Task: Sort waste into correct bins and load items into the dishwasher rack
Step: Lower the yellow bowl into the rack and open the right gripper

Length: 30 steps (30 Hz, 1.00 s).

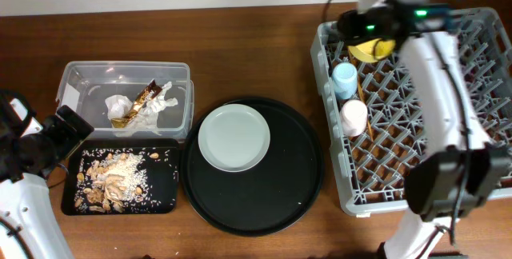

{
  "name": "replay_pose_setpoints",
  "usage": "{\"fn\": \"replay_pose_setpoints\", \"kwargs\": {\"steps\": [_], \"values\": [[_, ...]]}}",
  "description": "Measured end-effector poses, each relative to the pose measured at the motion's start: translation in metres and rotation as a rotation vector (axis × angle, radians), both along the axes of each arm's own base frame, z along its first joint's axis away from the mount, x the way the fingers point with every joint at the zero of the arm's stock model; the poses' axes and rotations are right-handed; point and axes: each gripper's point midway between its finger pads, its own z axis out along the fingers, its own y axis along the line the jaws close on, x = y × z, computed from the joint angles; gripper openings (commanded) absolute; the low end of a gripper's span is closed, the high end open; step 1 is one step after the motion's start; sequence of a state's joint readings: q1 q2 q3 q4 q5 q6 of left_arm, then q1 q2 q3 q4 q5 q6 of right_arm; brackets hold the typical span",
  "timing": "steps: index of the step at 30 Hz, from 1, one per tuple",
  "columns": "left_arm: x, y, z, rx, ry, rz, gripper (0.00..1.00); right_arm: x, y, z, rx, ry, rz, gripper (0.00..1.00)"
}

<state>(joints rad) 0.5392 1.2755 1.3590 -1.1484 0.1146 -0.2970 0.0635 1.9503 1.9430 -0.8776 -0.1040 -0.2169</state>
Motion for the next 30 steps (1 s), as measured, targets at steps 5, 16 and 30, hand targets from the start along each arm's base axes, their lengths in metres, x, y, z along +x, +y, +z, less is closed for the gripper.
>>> {"fn": "replay_pose_setpoints", "kwargs": {"steps": [5, 16, 30], "values": [[0.0, 0.0, 0.0, 0.001, -0.001, 0.0, 0.99, 0.016, -0.022, -0.053, -0.16, 0.074, -0.138, 0.55], [0.0, 0.0, 0.0, 0.001, 0.0, 0.0, 0.99, 0.015, -0.043, -0.094, -0.104, 0.175, -0.2, 0.04], [0.0, 0.0, 0.0, 0.001, 0.0, 0.0, 0.99, -0.027, -0.108, 0.038, 0.544, -0.032, -0.04, 0.04]]}}
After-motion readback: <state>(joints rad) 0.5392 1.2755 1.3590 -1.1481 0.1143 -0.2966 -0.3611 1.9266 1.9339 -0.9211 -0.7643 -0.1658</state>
